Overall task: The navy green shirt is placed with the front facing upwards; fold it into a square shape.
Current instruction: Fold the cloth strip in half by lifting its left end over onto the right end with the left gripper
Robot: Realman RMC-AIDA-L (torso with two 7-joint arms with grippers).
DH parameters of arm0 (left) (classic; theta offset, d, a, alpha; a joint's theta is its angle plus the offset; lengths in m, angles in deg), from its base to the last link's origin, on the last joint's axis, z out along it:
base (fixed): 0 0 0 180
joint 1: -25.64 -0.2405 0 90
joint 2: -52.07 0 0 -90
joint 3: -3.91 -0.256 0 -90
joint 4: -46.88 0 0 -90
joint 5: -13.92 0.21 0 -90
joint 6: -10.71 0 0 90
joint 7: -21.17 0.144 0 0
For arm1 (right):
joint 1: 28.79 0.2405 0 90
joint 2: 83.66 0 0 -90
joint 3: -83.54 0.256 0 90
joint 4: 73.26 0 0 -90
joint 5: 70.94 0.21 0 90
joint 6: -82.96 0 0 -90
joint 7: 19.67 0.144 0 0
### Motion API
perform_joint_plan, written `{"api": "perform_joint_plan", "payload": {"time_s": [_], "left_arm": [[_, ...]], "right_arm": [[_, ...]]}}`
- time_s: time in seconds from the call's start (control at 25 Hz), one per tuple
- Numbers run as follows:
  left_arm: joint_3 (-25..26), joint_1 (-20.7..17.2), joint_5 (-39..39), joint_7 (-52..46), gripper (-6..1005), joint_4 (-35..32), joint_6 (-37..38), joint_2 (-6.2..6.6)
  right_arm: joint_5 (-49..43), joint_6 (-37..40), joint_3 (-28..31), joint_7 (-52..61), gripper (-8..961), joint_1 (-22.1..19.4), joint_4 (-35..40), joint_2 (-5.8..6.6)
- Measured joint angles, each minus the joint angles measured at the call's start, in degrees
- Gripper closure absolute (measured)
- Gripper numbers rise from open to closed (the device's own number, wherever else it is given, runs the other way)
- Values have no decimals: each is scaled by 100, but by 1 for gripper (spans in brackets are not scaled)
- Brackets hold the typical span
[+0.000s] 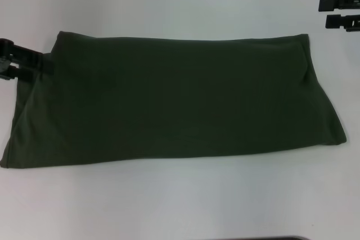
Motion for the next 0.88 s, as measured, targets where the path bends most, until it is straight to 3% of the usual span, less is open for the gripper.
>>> {"api": "perform_joint_plan", "payload": {"time_s": [0.36,0.64,0.88], "left_arm": [[-49,-7,41,-276,307,190,-89,-5],[-286,0,47,-235,308,581,-493,-202],[-447,-25,52,-259,308,650,-918,-276]], "right_arm": [[5,-36,50,3,220,-39,-13,-37],[7,-142,62,7,221,-94,-50,-36],[12,-190,68,7,221,-109,-56,-53]]}}
